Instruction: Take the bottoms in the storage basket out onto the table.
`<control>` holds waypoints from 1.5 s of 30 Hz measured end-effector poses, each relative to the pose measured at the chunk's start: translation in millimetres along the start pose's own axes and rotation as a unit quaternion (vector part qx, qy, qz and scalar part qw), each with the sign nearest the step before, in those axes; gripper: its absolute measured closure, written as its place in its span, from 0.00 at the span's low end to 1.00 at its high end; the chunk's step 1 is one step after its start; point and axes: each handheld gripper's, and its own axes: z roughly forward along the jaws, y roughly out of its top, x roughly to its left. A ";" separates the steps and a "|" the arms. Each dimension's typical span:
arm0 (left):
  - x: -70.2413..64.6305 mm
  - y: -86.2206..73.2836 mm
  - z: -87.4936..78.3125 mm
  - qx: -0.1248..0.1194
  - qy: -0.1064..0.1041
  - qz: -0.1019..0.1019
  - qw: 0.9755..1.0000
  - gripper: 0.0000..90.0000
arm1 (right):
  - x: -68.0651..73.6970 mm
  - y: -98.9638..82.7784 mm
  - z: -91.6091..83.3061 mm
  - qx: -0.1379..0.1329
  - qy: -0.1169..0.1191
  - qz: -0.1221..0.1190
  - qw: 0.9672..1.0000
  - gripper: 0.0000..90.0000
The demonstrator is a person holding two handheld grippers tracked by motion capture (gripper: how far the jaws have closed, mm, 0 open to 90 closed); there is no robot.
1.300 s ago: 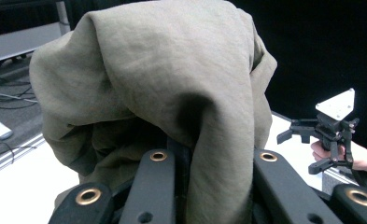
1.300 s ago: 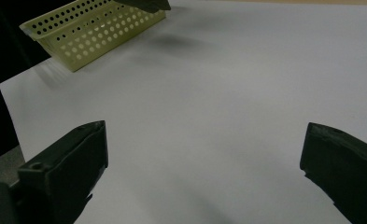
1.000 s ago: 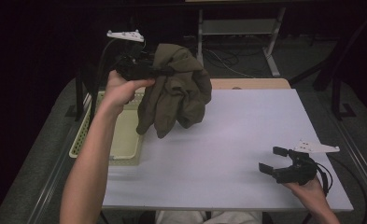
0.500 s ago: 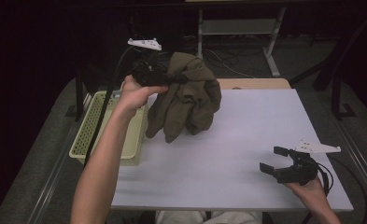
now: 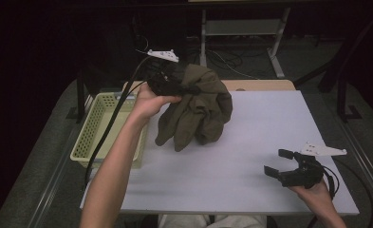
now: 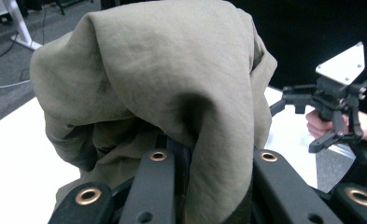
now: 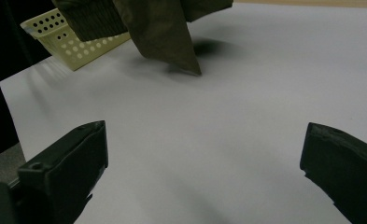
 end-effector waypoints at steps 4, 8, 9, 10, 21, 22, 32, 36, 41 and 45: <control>-0.4 -2.9 6.7 0.001 -0.006 0.005 1.000 0.85 | -0.3 0.0 -0.3 -0.002 -0.001 -0.001 1.000 0.01; -0.4 -5.7 12.7 0.001 -0.008 0.004 1.000 0.85 | -0.5 0.0 -0.4 -0.002 -0.001 0.000 1.000 0.01; -1.2 -6.6 14.4 0.000 -0.008 0.000 1.000 0.85 | -0.4 0.0 -0.4 -0.002 -0.001 0.000 1.000 0.01; -1.0 -7.4 15.9 0.001 -0.009 0.001 1.000 0.85 | -0.4 0.0 -0.4 -0.002 -0.001 0.000 1.000 0.01; -2.5 -24.1 42.3 0.018 -0.015 0.000 1.000 0.85 | -0.4 0.0 -0.8 -0.002 -0.003 0.000 1.000 0.01; -2.2 -25.6 44.5 0.020 -0.017 0.001 1.000 0.85 | -0.4 -0.1 -0.7 -0.002 -0.003 -0.001 1.000 0.01; -6.7 -38.0 69.7 0.026 -0.026 0.003 0.999 0.85 | -0.4 -0.1 -0.9 -0.002 -0.005 -0.002 1.000 0.01; -10.3 -40.9 77.4 0.025 -0.032 0.010 0.999 0.85 | -0.2 -0.1 -0.9 -0.002 -0.005 -0.001 1.000 0.01; -14.0 -46.0 87.4 0.027 -0.041 0.010 0.999 0.84 | -0.2 -0.1 -1.1 -0.003 -0.005 0.000 1.000 0.01; -18.9 -52.7 100.2 0.022 -0.051 0.007 0.998 0.83 | -0.9 -0.1 -1.4 -0.002 -0.006 0.000 1.000 0.01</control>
